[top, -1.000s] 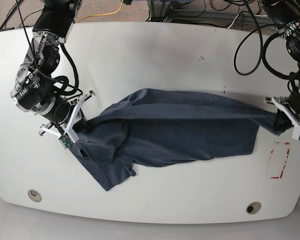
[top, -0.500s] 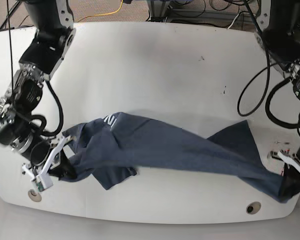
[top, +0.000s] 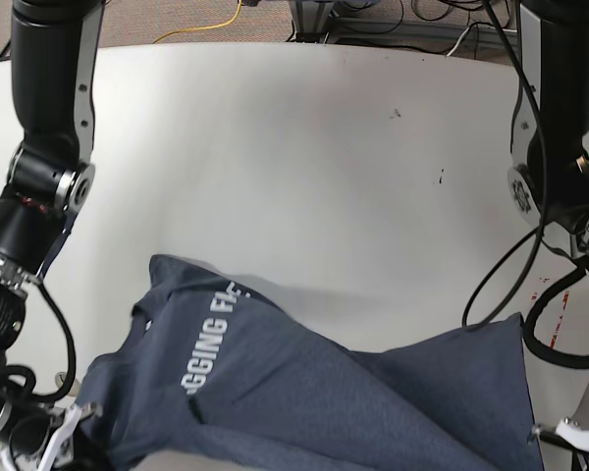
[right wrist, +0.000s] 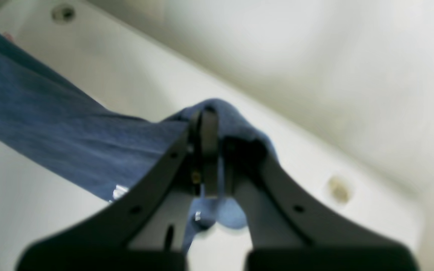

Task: Layout the t-shirt on the table in an organized manner, then fold the t-shirt properly
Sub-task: 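Lift the shirt with both grippers and stretch it between them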

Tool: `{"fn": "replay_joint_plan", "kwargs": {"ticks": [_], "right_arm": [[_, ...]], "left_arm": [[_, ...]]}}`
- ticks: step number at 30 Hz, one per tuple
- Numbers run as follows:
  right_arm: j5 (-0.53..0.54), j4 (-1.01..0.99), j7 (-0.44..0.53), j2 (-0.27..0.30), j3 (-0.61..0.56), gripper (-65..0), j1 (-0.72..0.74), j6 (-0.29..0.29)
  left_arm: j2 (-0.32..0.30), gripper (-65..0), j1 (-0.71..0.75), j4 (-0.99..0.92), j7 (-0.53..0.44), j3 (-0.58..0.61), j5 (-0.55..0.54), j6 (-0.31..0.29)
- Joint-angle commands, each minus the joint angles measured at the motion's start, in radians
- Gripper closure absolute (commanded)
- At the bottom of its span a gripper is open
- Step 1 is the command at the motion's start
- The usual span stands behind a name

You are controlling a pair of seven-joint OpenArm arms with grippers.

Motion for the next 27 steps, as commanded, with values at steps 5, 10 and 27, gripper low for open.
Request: {"fn": "replay_joint_plan", "kwargs": {"ticks": [5, 10, 27], "right_arm": [[0.011, -0.11, 0.015, 0.098, -0.113, 0.0, 0.316, -0.002], [0.014, -0.174, 0.013, 0.149, -0.213, 0.0, 0.48, -0.002], [0.189, -0.17, -0.049, 0.271, -0.222, 0.0, 0.397, -0.002]], "left_arm": [[-0.001, 0.0, -0.261, -0.102, -0.029, 0.029, 0.032, 0.01], [-0.002, 0.0, -0.402, -0.246, -0.029, 0.026, 0.031, 0.01], [-0.03, 0.0, -0.269, -0.3, 0.028, -0.022, 0.011, 0.006]]}}
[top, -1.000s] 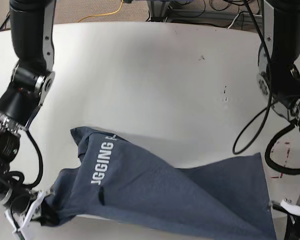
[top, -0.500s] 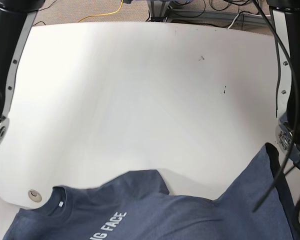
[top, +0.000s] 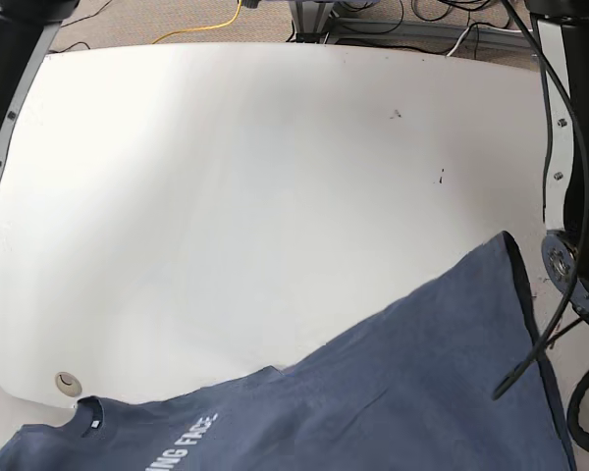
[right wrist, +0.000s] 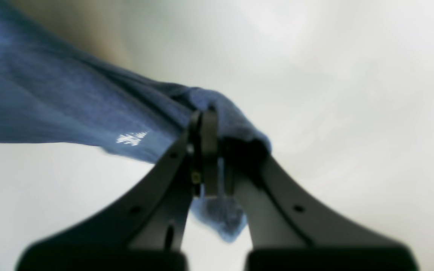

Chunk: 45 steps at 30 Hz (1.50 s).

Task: Layout the t-shirt on the table in an organized manner, then fold the t-shirt properly
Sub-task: 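Lift the shirt with both grippers and stretch it between them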

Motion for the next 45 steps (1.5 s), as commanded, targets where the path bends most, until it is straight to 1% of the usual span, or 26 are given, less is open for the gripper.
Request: {"fn": "replay_joint_plan", "kwargs": {"ticks": [1, 5, 8, 11, 13, 17, 21, 28, 31, 33, 37, 40, 41, 45], "right_arm": [[0.019, 0.006, 0.012, 0.027, 0.037, 0.0, -0.015, -0.002], [0.079, 0.006, 0.012, 0.058, 0.077, 0.0, -0.098, -0.002], [0.114, 0.006, 0.012, 0.072, 0.077, 0.0, -0.142, -0.002], [0.148, 0.007, 0.012, 0.107, 0.081, 0.0, -0.201, -0.002], [0.189, 0.02, 0.012, 0.135, 0.081, 0.0, -0.244, -0.002], [0.237, 0.095, 0.012, 0.161, 0.084, 0.0, -0.346, -0.002], [0.243, 0.15, 0.012, 0.176, 0.138, 0.0, -0.463, -0.002], [0.265, 0.259, 0.012, 0.179, 0.284, 0.0, -0.751, -0.002], [0.265, 0.294, 0.012, 0.172, 0.342, 0.0, -0.879, -0.002], [0.265, 0.334, 0.012, 0.141, 0.385, 0.0, -0.985, -0.002], [0.265, 0.408, 0.012, 0.084, 0.446, 0.0, -1.14, -0.002], [0.265, 0.455, 0.012, 0.033, 0.477, 0.0, -1.246, -0.002], [0.265, 0.477, 0.012, 0.006, 0.491, 0.0, -1.296, -0.002], [0.26, 0.527, 0.012, -0.057, 0.512, 0.0, -1.416, -0.002]], "left_arm": [[-0.008, 0.0, 0.016, 0.042, -0.024, -0.024, -0.011, 0.01], [-0.011, 0.0, 0.098, 0.068, -0.024, -0.033, -0.048, 0.01], [-0.013, 0.0, 0.158, 0.091, -0.016, -0.035, -0.078, 0.01], [-0.013, 0.0, 0.204, 0.134, 0.016, -0.036, -0.086, 0.01], [-0.013, 0.0, 0.242, 0.155, 0.033, -0.036, -0.088, 0.008], [-0.013, 0.0, 0.32, 0.189, 0.037, -0.036, -0.091, 0.005], [-0.013, 0.0, 0.386, 0.193, 0.037, -0.036, -0.091, 0.005], [-0.014, 0.0, 0.595, 0.255, 0.037, -0.045, -0.092, 0.004], [-0.014, 0.0, 0.69, 0.27, 0.037, -0.072, -0.092, 0.004], [-0.014, 0.0, 0.784, 0.284, 0.037, -0.09, -0.092, 0.004], [-0.013, 0.0, 0.929, 0.296, 0.037, -0.133, -0.092, -0.003], [-0.008, 0.0, 1.048, 0.302, 0.037, -0.179, -0.092, -0.036], [-0.008, 0.0, 1.101, 0.31, 0.037, -0.199, -0.092, -0.058], [-0.007, 0.0, 1.218, 0.321, 0.037, -0.237, -0.092, -0.087]]}}
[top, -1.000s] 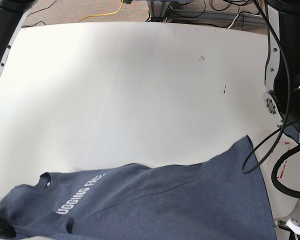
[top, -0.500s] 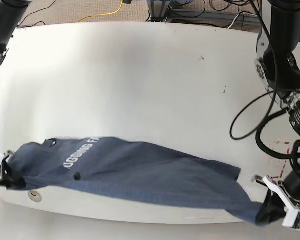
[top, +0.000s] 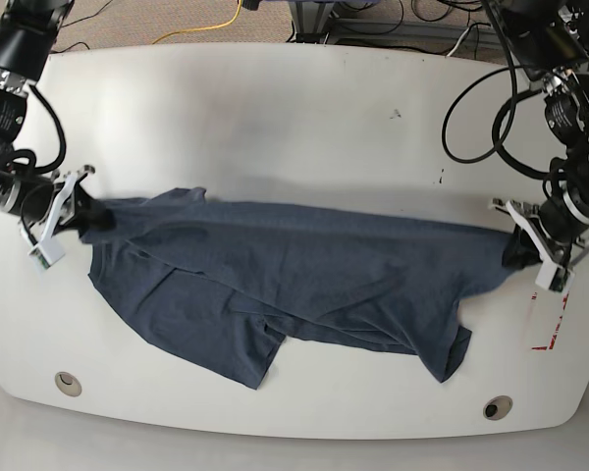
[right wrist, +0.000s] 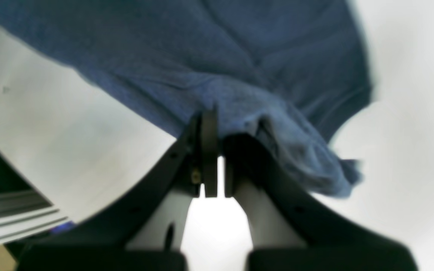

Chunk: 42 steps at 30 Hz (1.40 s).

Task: Layout the t-shirt on the table in an organized manner, then fold the t-shirt properly
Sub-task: 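Lift the shirt with both grippers and stretch it between them, then lay the stretched shirt flat on the table with both grippers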

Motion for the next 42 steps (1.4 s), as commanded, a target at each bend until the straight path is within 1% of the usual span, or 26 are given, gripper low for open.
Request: {"fn": "replay_joint_plan", "kwargs": {"ticks": [1, 7, 12, 18, 22, 28, 31, 37, 42], "right_arm": [[0.006, 0.053, 0.02, -0.02, 0.02, 0.0, -0.064, -0.001], [0.006, 0.103, 0.02, -0.103, 0.021, 0.0, -0.191, -0.001], [0.006, 0.115, 0.02, -0.137, 0.02, 0.0, -0.272, -0.001], [0.006, 0.115, 0.02, -0.148, 0.018, 0.0, -0.321, -0.001], [0.006, 0.115, 0.02, -0.146, 0.018, 0.0, -0.355, -0.001], [0.004, 0.115, 0.02, -0.143, 0.018, 0.0, -0.415, -0.001], [0.004, 0.115, 0.02, -0.145, 0.018, 0.0, -0.45, -0.001], [0.004, 0.115, 0.02, -0.151, 0.018, 0.0, -0.507, -0.001], [0.006, 0.115, 0.02, -0.178, 0.018, 0.0, -0.538, -0.001]], "left_arm": [[-0.011, 0.0, 0.044, 0.029, -0.032, -0.023, -0.014, -0.011], [-0.011, 0.0, 0.203, 0.03, -0.032, -0.077, -0.014, -0.032], [-0.016, 0.0, 0.295, 0.03, -0.032, -0.109, -0.014, -0.043], [-0.021, 0.0, 0.381, 0.03, -0.032, -0.157, -0.014, -0.043], [-0.059, 0.0, 0.44, 0.03, -0.032, -0.169, -0.014, -0.043], [-0.07, 0.0, 0.513, 0.03, -0.032, -0.174, -0.014, -0.043], [-0.082, 0.0, 0.549, 0.03, -0.032, -0.2, -0.014, -0.043], [-0.082, 0.0, 0.59, 0.03, -0.032, -0.217, -0.014, -0.043], [-0.082, 0.0, 0.61, 0.029, -0.032, -0.218, -0.012, -0.043]]}}
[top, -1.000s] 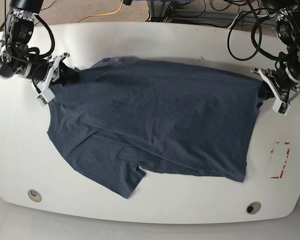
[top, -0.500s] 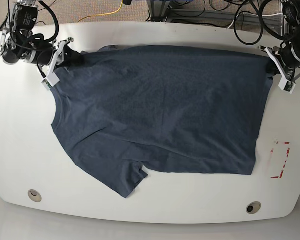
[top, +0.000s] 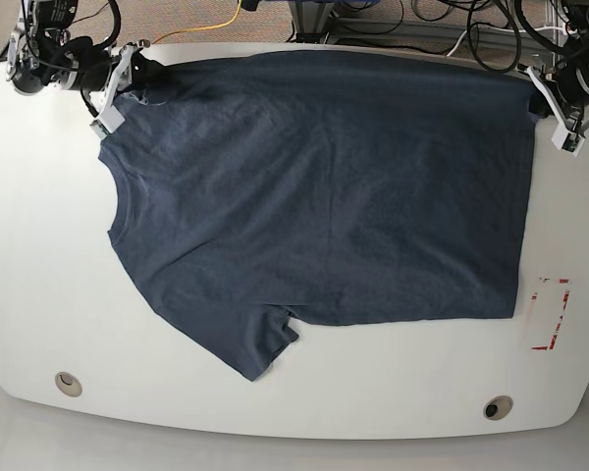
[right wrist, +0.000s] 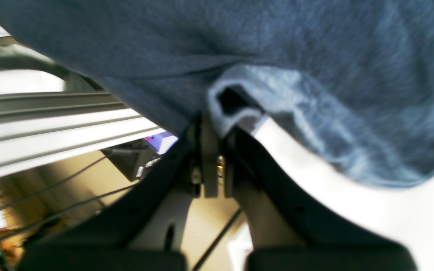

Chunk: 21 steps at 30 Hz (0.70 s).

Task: Layout the t-shirt on the table in an organized manner, then fold the t-shirt properly
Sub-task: 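Lay the stretched shirt flat on the table with both grippers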

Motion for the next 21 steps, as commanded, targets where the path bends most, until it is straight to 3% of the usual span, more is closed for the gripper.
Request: {"fn": "replay_joint_plan", "kwargs": {"ticks": [1, 7, 21], "right_arm": [[0.01, 0.017, 0.01, 0.008, 0.008, 0.0, -0.013, 0.002], [0.01, 0.017, 0.01, 0.004, 0.011, 0.0, -0.01, 0.002], [0.008, -0.072, 0.01, 0.004, 0.014, 0.0, 0.171, 0.002]], "left_arm": [[-0.018, 0.0, 0.009, 0.016, -0.007, -0.009, 0.003, 0.001], [-0.018, 0.0, -0.008, 0.016, -0.007, -0.008, 0.005, 0.001], [-0.019, 0.0, -0.244, 0.008, -0.007, 0.071, 0.042, 0.007]]}}
